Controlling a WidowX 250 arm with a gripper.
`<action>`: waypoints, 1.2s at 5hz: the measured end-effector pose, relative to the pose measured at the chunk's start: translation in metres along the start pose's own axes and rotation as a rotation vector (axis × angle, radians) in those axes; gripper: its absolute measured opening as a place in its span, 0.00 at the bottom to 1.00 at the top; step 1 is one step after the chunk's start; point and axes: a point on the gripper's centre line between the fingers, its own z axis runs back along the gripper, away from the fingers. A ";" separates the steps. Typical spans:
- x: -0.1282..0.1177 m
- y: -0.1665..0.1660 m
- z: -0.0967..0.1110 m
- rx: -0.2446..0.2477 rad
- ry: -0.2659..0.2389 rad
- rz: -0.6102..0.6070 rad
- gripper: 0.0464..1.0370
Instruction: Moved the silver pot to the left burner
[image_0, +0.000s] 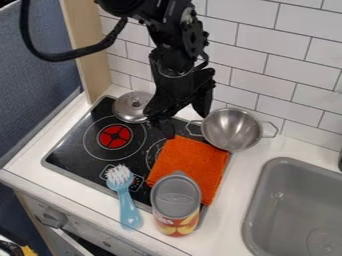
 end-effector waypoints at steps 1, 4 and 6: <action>-0.002 0.003 -0.007 0.022 0.011 0.005 0.96; -0.055 -0.027 -0.050 0.076 -0.021 0.007 0.96; -0.066 -0.054 -0.079 0.101 -0.005 0.173 0.96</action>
